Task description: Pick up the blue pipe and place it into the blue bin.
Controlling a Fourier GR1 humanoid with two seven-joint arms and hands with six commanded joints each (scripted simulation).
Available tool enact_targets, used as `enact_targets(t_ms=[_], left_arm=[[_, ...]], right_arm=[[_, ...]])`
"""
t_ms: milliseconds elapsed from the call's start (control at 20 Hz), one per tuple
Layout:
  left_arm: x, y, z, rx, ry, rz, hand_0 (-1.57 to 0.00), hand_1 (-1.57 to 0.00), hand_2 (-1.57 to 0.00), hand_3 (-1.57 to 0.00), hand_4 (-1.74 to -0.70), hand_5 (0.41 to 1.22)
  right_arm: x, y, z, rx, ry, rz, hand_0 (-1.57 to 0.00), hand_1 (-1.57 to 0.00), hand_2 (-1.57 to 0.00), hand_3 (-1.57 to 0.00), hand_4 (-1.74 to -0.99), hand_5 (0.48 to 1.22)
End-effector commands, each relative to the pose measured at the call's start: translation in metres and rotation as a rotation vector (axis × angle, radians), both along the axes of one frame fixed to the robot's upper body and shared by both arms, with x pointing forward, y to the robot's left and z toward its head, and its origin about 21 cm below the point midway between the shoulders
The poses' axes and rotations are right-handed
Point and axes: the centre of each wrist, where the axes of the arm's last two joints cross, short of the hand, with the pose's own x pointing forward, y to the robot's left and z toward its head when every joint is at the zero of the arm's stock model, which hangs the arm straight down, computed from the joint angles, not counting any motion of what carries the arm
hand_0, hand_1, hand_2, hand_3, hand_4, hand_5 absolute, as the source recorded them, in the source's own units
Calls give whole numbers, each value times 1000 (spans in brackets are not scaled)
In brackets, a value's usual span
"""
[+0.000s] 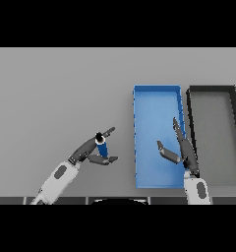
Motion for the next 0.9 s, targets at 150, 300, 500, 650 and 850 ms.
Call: enact_targets(t_ms=[150,300,500,650,850], left_arm=[[0,-7,-5,-80,31,-8,-3,-89,-208,-197,-1275,607],[-1,-15,-8,-141,63,6,-586,-715,-815,-840,-1455,906],[-5,-22,-8,-148,64,-10,-1168,-1220,-1261,-1250,-1617,1092],[-10,-22,-7,-169,26,-13,-1364,-1391,-1412,-1381,-1670,1155],[-7,-33,16,-253,-61,-49,-1486,-1497,-1506,-1440,-1705,1194]], right_arm=[[1,3,-4,8,3,6,1,1,1,1,-1320,664],[3,-1,-1,3,2,2,1,1,1,1,-1319,666],[3,-2,2,-3,4,-2,1,1,1,1,-1307,666],[5,-3,1,-13,-4,6,1,1,1,1,-1288,664],[5,0,1,-8,-19,17,1,1,1,1,-1279,657]])
